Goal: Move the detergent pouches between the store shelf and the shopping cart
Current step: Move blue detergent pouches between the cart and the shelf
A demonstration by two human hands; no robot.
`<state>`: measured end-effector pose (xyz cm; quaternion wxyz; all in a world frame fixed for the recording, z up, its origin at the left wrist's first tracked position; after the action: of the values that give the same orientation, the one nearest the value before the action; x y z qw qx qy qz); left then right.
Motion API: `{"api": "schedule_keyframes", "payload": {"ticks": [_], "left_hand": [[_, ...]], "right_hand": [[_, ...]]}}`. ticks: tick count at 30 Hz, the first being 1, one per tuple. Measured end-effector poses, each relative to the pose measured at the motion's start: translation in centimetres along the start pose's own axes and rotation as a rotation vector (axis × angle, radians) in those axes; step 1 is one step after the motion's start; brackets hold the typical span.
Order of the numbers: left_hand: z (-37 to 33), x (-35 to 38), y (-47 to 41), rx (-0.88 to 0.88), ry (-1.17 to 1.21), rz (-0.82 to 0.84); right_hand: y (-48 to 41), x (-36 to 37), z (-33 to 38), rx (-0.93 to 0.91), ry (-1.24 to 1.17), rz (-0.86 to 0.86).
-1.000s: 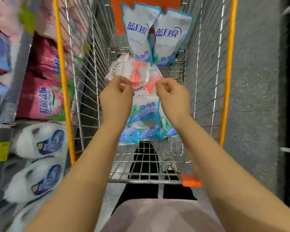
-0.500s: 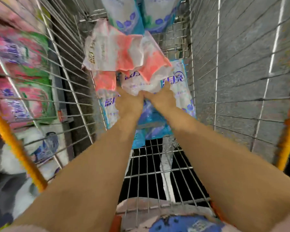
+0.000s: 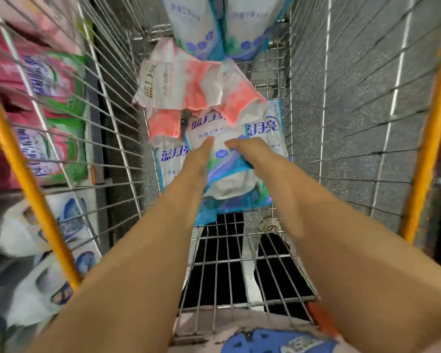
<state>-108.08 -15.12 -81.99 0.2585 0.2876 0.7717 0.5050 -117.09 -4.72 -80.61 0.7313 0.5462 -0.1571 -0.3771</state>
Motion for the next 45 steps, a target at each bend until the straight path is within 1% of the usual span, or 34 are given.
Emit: {"api": "schedule_keyframes", "payload": {"ticks": [4, 6, 8, 10, 12, 13, 16, 18, 23, 28, 30, 32, 34, 37, 41, 45], "left_hand": [[0.2, 0.0, 3.6, -0.017, 0.074, 0.029], [0.3, -0.5, 5.5, -0.007, 0.066, 0.003], [0.1, -1.0, 7.7, 0.05, 0.028, -0.038], [-1.1, -1.3, 10.8, 0.176, -0.115, -0.118], [-2.4, -1.6, 14.6, 0.283, -0.342, -0.237], [-2.8, -1.7, 16.6, 0.336, -0.408, -0.276], [-3.6, -1.8, 23.1, 0.513, -0.405, -0.334], [-3.7, -2.0, 27.9, 0.62, -0.41, -0.396], [-3.9, -4.1, 41.2, 0.891, -0.308, -0.551], [-2.2, -8.6, 53.2, 1.112, -0.138, -0.736], [-0.6, -10.4, 57.0, 1.19, -0.045, -0.778], [1.4, -12.5, 60.8, 1.265, 0.047, -0.81], [3.9, -14.9, 64.5, 1.318, 0.145, -0.836], [8.3, -19.1, 69.9, 1.393, 0.299, -0.889], [15.2, -24.8, 76.7, 1.494, 0.407, -0.952], [22.6, -30.8, 82.7, 1.474, 0.416, -1.019]], "right_hand": [[3.2, -0.3, 0.0, 0.005, -0.027, 0.084], [5.7, -0.4, -0.5, -0.002, -0.064, 0.138], [8.4, -0.6, -1.4, -0.032, -0.127, 0.211], [11.1, -0.7, -2.4, -0.074, -0.202, 0.285], [13.9, -0.9, -3.2, -0.098, -0.25, 0.335], [15.3, -0.9, -3.4, -0.108, -0.262, 0.367], [19.7, -1.6, -3.0, -0.224, -0.282, 0.444], [22.6, -2.5, -2.8, -0.301, -0.265, 0.463], [31.6, -1.8, -2.0, -0.466, -0.284, 0.618], [42.2, -1.1, 1.1, -0.807, -0.333, 0.723], [46.9, -0.7, 1.5, -0.935, -0.327, 0.766], [51.2, 0.4, 1.4, -1.024, -0.327, 0.844], [56.0, 2.0, 0.9, -1.159, -0.292, 0.912], [63.5, 5.0, -0.9, -1.342, -0.245, 0.962], [72.6, 9.8, -5.3, -1.47, -0.232, 1.092], [80.6, 14.8, -11.5, -1.547, -0.204, 1.229]]}}
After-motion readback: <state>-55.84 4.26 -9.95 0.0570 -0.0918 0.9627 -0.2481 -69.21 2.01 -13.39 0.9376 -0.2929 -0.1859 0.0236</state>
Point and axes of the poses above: each hand's wrist, its own y-axis away from the middle knuckle, its own x-axis out of the palm, z = x × y, the point moved 8 cm from there along -y, towards the middle knuckle, and after that the axes turned 1 degree about -x, right-handed, at the moved point
